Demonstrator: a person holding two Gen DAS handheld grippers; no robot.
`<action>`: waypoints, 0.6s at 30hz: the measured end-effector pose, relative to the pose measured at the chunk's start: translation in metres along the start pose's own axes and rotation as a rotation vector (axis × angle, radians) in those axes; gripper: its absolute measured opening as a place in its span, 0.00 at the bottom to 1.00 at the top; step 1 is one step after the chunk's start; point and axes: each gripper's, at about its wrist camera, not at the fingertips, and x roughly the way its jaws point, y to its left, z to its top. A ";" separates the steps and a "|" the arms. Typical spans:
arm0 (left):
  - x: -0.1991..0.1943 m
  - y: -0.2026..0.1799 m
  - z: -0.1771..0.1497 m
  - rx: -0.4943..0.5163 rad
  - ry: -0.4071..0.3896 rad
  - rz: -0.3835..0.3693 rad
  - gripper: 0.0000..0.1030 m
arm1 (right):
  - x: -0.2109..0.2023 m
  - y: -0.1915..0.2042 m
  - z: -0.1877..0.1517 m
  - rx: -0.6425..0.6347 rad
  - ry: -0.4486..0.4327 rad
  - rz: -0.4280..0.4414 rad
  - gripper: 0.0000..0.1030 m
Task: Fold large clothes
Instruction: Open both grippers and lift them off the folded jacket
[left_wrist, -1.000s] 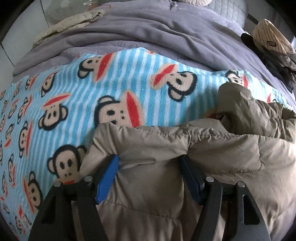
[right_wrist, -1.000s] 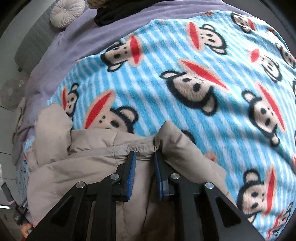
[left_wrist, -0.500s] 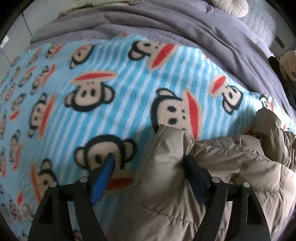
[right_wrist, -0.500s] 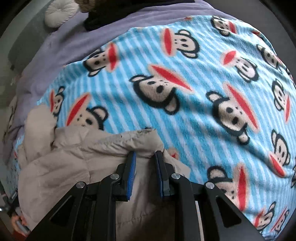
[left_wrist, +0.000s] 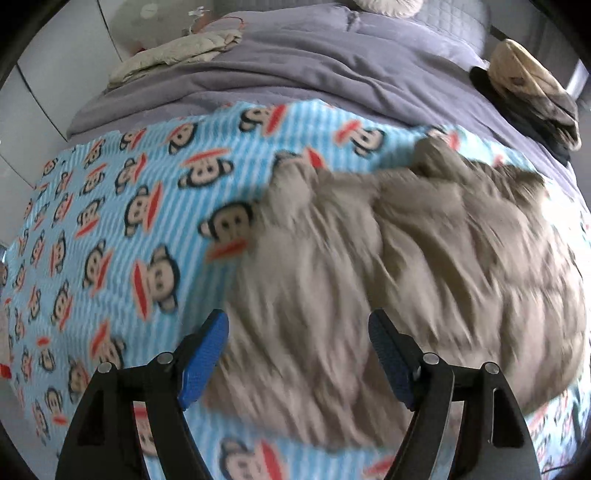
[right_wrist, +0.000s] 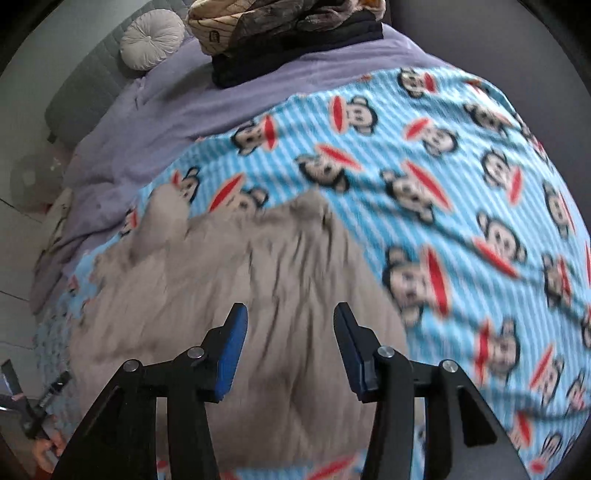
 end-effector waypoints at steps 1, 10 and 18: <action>-0.006 -0.003 -0.010 -0.006 0.003 -0.010 0.77 | -0.004 -0.001 -0.009 0.005 0.013 0.009 0.52; -0.037 -0.023 -0.065 -0.041 0.033 -0.051 1.00 | -0.024 -0.012 -0.082 0.082 0.102 0.081 0.62; -0.050 -0.022 -0.087 -0.030 0.036 -0.042 1.00 | -0.039 -0.018 -0.117 0.116 0.105 0.141 0.79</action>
